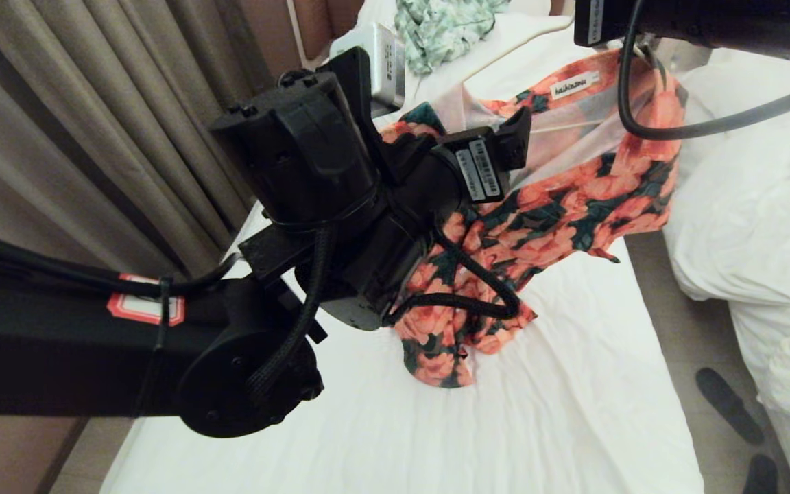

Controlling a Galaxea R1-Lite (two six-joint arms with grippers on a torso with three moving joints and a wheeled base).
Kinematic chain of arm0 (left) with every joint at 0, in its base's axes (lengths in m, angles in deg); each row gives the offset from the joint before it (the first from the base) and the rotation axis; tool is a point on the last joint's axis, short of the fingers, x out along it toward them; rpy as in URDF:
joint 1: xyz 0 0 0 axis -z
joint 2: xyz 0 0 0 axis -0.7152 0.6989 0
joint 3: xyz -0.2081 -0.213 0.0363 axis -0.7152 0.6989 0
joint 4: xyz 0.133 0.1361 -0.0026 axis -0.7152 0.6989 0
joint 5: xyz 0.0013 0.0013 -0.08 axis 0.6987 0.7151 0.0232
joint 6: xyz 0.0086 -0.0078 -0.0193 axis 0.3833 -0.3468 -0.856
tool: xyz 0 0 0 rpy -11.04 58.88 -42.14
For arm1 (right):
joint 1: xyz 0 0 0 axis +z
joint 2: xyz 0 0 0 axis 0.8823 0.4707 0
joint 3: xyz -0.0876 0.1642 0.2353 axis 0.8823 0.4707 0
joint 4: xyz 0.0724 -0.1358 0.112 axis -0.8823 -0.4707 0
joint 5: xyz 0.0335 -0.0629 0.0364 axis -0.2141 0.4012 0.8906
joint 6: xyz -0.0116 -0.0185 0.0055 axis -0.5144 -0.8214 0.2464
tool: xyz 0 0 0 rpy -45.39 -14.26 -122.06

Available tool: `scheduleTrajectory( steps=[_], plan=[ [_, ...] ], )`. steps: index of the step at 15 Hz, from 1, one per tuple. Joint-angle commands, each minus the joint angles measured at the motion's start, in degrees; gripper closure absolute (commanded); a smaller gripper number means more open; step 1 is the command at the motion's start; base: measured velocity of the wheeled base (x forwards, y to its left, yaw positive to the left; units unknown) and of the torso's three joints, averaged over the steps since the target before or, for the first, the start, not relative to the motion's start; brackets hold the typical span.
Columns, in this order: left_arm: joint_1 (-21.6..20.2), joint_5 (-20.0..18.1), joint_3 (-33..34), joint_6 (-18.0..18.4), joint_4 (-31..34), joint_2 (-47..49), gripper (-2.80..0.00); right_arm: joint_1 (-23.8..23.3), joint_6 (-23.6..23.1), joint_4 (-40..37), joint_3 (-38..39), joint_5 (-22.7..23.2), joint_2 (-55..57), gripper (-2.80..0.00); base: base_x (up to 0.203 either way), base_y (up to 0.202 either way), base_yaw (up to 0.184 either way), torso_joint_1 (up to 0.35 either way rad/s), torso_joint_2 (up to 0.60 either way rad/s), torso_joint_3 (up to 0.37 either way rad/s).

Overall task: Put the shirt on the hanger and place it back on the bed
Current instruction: Take the clothes hanger out of the clothes

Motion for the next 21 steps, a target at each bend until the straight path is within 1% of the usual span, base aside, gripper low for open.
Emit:
scheduleTrajectory(
  steps=[1, 2, 3, 7, 10, 12, 17, 19, 21],
  plan=[
    [-0.17, -0.03, 0.73, 0.71, -0.30, 0.16, -2.80, -0.42, -0.15, 0.05, 0.00, -0.12, 0.04, 0.00, 0.000, 0.000, 0.000, 0.000, 0.00, 0.000],
    [-0.72, -0.18, 1.60, 2.62, -0.39, 0.20, -2.80, -0.93, -0.15, 0.07, -0.03, -0.04, -0.09, 0.00, 0.000, 0.000, 0.000, 0.000, 0.00, 0.000],
    [-1.57, -0.28, 1.76, 3.66, -0.54, 0.36, -2.80, -0.99, -0.15, 0.05, -0.09, -0.03, -0.34, 0.00, 0.000, 0.000, 0.000, 0.000, 0.00, 0.000],
    [-1.92, -0.11, 1.02, 3.84, -2.04, 0.86, -2.80, -0.90, -0.06, 0.04, 0.09, -0.03, -0.52, 0.00, 0.000, 0.000, 0.000, 0.000, 0.00, 0.000],
    [-1.83, -0.29, 0.93, 3.93, -4.55, 0.86, -2.80, -0.84, 0.11, 0.04, 0.50, 0.06, -0.52, 0.00, 0.000, 0.000, 0.000, 0.000, 0.00, 0.000],
    [-1.83, -0.29, 0.84, 3.93, -4.82, 0.68, -2.80, -0.30, 1.07, -0.05, 0.61, -0.03, -0.36, 0.00, 0.000, 0.000, 0.000, 0.000, 0.00, 0.000],
    [-1.74, -0.29, 0.93, 3.84, -4.82, 0.85, -2.80, 0.66, 1.08, -0.31, 0.61, -0.03, -0.44, 0.00, 0.000, 0.000, 0.000, 0.000, 0.00, 0.000],
    [-1.34, -0.29, 0.93, 3.76, -4.91, 0.33, -2.80, 1.21, 1.17, -2.06, 0.44, -0.03, -0.44, 0.00, 0.000, 0.000, 0.000, 0.000, 0.00, 0.000],
    [-1.00, -0.38, 1.10, 3.75, -5.60, 0.19, -2.80, 1.69, 1.17, -2.16, 0.21, -0.03, -0.30, 0.00, 0.000, 0.000, 0.000, 0.000, 0.00, 0.000]
  ],
)
